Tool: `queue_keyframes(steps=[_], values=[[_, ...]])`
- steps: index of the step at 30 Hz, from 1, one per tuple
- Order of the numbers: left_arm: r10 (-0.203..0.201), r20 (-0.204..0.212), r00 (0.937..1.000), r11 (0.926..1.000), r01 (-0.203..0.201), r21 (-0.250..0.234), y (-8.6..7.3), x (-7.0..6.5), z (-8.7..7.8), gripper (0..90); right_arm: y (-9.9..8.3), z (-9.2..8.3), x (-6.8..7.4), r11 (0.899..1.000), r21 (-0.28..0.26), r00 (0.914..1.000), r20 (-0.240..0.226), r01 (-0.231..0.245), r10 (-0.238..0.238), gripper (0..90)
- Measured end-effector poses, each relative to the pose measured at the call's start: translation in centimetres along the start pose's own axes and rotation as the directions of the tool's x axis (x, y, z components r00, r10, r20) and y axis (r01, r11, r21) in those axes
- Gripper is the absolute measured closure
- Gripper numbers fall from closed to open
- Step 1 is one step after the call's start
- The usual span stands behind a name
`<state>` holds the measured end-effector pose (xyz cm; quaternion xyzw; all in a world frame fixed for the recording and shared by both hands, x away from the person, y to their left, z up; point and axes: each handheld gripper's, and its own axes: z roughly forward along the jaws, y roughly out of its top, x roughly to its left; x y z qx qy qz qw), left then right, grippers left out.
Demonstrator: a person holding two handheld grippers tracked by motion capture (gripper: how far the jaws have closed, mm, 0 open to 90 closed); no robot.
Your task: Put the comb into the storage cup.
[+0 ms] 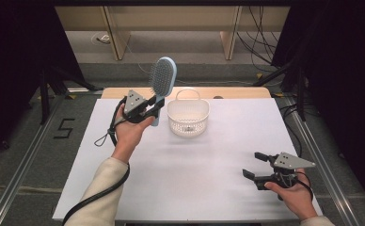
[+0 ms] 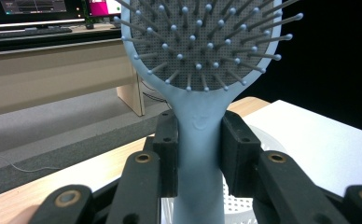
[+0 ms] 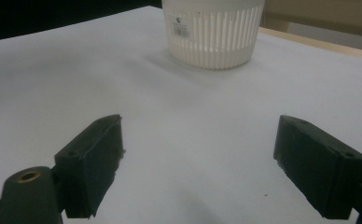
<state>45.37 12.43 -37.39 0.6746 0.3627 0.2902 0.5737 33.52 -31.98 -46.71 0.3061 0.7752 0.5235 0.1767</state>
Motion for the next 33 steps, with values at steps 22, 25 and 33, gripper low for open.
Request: queue_keyframes(steps=[22, 25, 33], values=[[0.001, 0.01, 1.0, 1.0, -0.001, 0.006, 0.4, -0.1, 1.4, 69.7, 0.0, 0.0, 0.0, 1.0, 0.001, 1.0, -0.001, 0.002, -0.002, 16.5], [0.001, 0.01, 0.9999, 1.0, -0.002, 0.006, 0.5, -0.1, 1.6, 69.8, 0.0, 0.0, 0.0, 1.0, 0.003, 1.0, 0.0, 0.002, -0.002, 16.5], [0.002, 0.012, 0.9999, 1.0, -0.002, 0.005, 0.9, -0.1, 2.1, 69.8, 0.0, 0.0, 0.0, 1.0, 0.001, 1.0, 0.0, 0.001, -0.001, 16.5]])
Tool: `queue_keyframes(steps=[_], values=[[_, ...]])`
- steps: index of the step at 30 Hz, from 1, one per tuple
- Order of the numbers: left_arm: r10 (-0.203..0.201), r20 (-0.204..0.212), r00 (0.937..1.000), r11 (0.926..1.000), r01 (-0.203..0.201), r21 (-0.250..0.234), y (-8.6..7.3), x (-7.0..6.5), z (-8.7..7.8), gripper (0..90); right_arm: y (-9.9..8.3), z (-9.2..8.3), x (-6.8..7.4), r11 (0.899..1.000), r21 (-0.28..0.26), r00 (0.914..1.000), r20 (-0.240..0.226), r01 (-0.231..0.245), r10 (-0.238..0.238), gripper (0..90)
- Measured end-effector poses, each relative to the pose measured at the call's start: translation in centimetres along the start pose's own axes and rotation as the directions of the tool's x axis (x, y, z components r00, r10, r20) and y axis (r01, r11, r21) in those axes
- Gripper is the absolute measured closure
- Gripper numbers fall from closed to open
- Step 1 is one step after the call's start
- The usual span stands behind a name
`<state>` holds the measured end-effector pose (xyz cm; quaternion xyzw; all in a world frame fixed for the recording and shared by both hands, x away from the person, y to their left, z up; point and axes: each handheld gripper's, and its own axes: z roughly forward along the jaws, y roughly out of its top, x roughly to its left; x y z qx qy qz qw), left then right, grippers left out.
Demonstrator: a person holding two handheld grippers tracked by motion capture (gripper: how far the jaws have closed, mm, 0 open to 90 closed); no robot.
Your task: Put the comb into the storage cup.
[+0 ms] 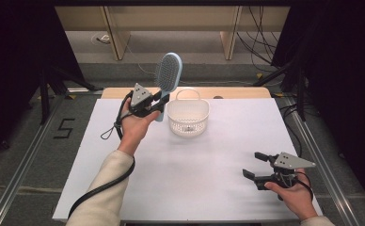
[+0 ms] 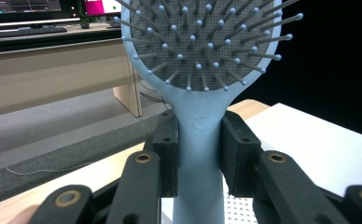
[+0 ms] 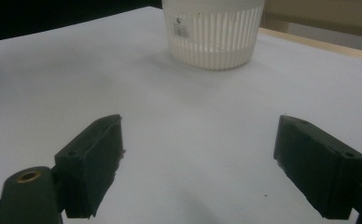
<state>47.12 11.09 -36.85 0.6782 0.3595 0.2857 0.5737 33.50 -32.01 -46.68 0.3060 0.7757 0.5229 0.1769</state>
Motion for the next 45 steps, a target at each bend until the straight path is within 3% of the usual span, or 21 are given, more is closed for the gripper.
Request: queue_keyframes(steps=[26, 34, 45], values=[[-0.004, 0.015, 0.9999, 1.0, 0.004, -0.009, 0.7, 0.2, 1.4, 69.7, 0.0, 0.0, 0.0, 1.0, 0.0, 1.0, -0.002, 0.002, -0.002, 16.5], [-0.027, 0.019, 0.9995, 0.9994, 0.027, -0.023, 0.7, 0.2, 2.0, 69.8, 0.0, 0.0, 0.0, 1.0, -0.001, 1.0, -0.003, 0.003, -0.003, 16.5], [-0.015, 0.02, 0.9997, 0.9996, 0.015, -0.021, 0.7, 0.0, 2.7, 69.7, 0.0, 0.0, 0.0, 1.0, -0.001, 1.0, -0.004, 0.003, -0.003, 16.5]])
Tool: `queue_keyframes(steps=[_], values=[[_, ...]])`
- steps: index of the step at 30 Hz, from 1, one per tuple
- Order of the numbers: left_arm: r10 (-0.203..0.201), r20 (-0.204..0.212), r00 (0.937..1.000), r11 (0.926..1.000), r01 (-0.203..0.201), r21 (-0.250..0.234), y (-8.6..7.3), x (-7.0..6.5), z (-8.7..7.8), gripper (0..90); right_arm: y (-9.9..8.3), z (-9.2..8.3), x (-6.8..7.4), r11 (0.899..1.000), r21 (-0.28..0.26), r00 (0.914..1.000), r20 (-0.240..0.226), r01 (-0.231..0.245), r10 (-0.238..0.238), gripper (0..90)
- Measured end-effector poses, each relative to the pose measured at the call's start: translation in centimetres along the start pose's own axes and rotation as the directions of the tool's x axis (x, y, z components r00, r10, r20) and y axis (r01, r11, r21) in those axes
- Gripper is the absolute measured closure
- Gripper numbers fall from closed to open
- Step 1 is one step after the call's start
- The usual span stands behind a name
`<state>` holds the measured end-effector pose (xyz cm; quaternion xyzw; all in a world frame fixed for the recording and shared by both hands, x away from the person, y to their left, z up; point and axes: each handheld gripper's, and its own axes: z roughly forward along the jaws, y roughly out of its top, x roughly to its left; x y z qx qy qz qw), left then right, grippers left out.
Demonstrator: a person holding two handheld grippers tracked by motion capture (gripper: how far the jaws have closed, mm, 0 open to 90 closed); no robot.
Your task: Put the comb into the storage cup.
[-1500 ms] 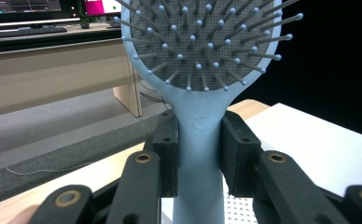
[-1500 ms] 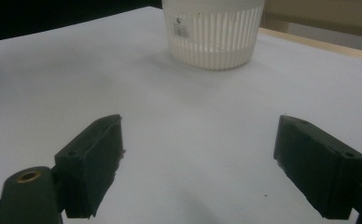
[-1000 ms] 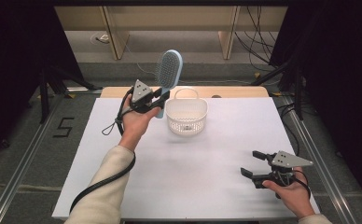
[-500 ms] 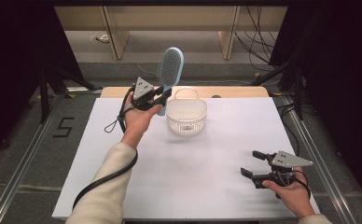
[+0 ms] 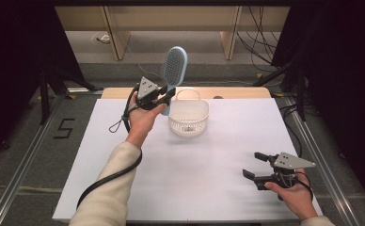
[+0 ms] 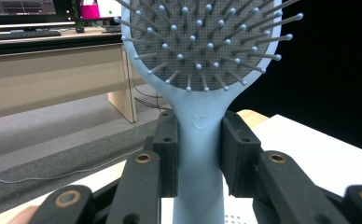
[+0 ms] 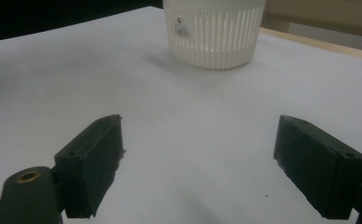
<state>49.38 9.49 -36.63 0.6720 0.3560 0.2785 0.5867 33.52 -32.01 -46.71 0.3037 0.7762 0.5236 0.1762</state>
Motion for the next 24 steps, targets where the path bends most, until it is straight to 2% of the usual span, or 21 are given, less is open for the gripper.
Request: queue_keyframes(steps=[3, 24], values=[[0.013, 0.002, 0.9999, 0.9999, -0.013, 0.0, -0.08, -0.04, 0.22, 69.7, 0.0, -0.01, 0.0, 1.0, 0.001, 1.0, 0.001, -0.001, 0.001, 16.5], [0.025, 0.018, 0.9995, 0.9997, -0.025, 0.001, -0.17, -0.35, 1.04, 69.7, -0.01, 0.0, 0.02, 1.0, 0.004, 1.0, 0.0, -0.006, 0.006, 16.5]])
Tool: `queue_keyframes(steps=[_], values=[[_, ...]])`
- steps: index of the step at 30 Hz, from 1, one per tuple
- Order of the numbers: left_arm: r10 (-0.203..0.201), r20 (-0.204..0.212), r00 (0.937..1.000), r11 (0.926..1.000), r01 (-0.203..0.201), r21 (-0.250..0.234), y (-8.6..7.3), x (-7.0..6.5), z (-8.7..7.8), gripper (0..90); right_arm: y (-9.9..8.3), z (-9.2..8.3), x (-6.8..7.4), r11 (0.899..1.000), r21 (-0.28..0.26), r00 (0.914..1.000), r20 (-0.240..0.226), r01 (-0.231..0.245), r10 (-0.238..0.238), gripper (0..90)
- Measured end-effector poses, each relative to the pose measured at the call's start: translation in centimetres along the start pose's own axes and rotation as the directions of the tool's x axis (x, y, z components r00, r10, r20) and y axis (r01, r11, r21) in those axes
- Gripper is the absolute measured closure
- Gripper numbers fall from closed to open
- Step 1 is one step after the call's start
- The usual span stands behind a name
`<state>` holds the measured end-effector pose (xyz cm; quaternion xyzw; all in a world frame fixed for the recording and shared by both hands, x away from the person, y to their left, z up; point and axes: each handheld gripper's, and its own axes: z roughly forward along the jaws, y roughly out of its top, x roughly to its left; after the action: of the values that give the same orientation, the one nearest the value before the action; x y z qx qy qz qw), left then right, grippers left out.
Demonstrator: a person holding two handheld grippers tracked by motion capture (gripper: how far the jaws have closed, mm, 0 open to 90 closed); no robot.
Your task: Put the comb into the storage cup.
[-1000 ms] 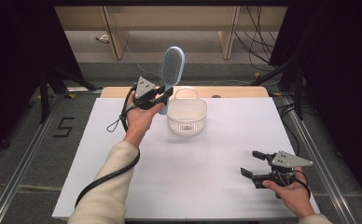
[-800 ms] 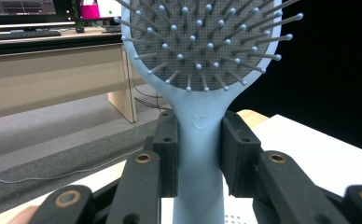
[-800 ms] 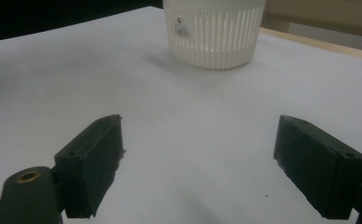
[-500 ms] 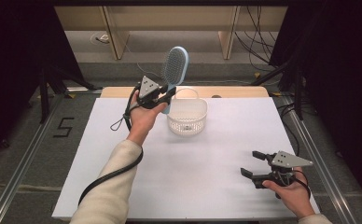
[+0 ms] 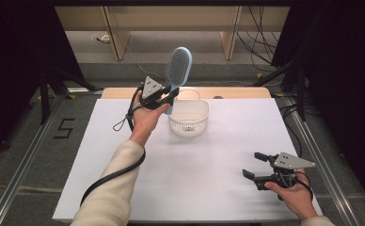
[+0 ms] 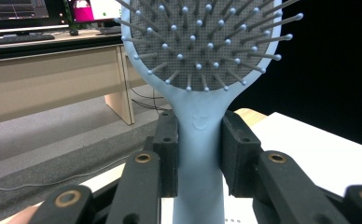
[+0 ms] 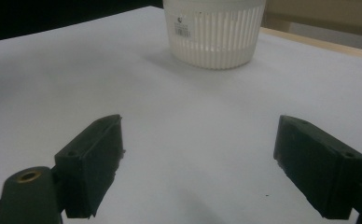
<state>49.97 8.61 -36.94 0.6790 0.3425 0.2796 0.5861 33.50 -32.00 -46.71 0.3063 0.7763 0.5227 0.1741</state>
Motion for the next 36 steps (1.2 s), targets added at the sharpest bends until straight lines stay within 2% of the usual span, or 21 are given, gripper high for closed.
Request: queue_keyframes(steps=[36], values=[[0.01, 0.024, 0.9997, 0.9999, -0.01, -0.01, 0.4, -0.6, 1.2, 69.7, 0.0, 0.0, 0.0, 1.0, -0.003, 1.0, -0.001, 0.0, 0.0, 16.5]])
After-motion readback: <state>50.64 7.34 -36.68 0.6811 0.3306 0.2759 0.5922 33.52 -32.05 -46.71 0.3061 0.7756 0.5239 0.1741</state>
